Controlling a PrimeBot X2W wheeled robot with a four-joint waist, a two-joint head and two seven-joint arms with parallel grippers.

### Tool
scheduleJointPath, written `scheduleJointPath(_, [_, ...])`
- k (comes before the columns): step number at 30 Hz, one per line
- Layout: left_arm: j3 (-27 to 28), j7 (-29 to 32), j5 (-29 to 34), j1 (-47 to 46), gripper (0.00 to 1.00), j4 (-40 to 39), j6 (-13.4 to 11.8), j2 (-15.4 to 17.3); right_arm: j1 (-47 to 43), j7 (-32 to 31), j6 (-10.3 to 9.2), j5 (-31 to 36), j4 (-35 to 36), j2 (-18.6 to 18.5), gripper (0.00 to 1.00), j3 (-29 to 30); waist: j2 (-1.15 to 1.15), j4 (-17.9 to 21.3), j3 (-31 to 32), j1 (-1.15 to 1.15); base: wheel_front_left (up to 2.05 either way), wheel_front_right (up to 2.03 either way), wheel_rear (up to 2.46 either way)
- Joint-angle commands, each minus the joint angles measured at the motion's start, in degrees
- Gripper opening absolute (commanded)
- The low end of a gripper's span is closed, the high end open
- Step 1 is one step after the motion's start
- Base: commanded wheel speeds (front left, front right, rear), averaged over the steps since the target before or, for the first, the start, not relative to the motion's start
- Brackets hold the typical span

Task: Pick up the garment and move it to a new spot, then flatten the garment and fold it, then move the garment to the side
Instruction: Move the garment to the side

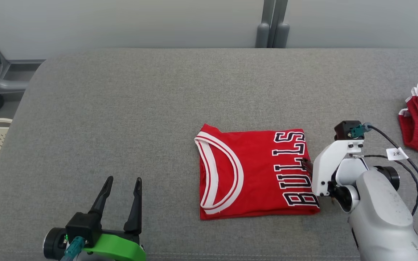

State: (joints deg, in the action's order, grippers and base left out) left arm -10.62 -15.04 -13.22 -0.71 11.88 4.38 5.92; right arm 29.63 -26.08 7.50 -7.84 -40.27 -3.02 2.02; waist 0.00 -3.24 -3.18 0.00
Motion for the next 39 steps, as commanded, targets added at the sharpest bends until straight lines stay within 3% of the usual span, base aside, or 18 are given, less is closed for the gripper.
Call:
scheduleJointPath(1, [0.11,-0.17,0.45,-0.39,1.0,0.25,0.28,-0.17,-1.54,-1.16,-0.03,-1.33,1.45,0.09,1.0,-0.37,0.0,-0.16,-0.24,0.0,0.0,0.0,0.0])
scheduleJointPath(7, [-0.1,-0.17,0.69,-1.24,1.0,1.01,0.82,-0.45,-4.8,-6.22,-0.03,-2.39,5.1,0.03,1.0,-0.58,0.0,-1.27,-0.79,0.0,0.0,0.0,0.0])
scheduleJointPath(16, [-0.32,-0.17,0.98,-1.46,1.0,1.64,1.32,-0.85,-7.13,-8.55,-0.03,-2.05,6.94,0.04,1.0,1.79,0.0,-3.18,-0.98,0.0,0.0,0.0,0.0])
scheduleJointPath(17, [-0.31,-0.17,1.01,-1.46,1.0,1.66,1.38,-0.87,-7.17,-8.71,-0.03,-2.25,6.64,0.05,0.87,1.88,0.0,-3.32,-1.01,0.0,0.0,0.0,0.0])
scheduleJointPath(18, [-0.3,-0.17,1.06,-1.43,1.0,1.68,1.43,-0.88,-7.19,-8.71,-0.03,-2.59,6.28,0.04,0.47,2.14,0.0,-3.44,-1.03,0.0,0.0,0.0,0.0])
scheduleJointPath(20, [-0.33,-0.17,1.16,-1.35,1.0,1.74,1.57,-0.91,-6.95,-8.2,-0.03,-2.05,5.65,0.02,0.0,2.65,0.0,-3.69,-1.05,0.0,0.0,0.0,0.0])
scheduleJointPath(33, [0.16,-0.17,1.51,-0.32,1.0,1.55,1.55,-1.07,-4.51,-4.52,-0.06,2.95,3.39,-0.05,0.0,4.33,0.0,-4.01,-0.41,0.0,0.0,0.0,0.0])
scheduleJointPath(39, [0.35,-0.17,1.72,0.13,1.0,1.01,1.56,-1.25,-2.14,-3.28,-0.07,9.1,5.67,-0.1,0.0,6.73,0.0,-2.3,-0.28,0.0,0.0,0.0,0.0])
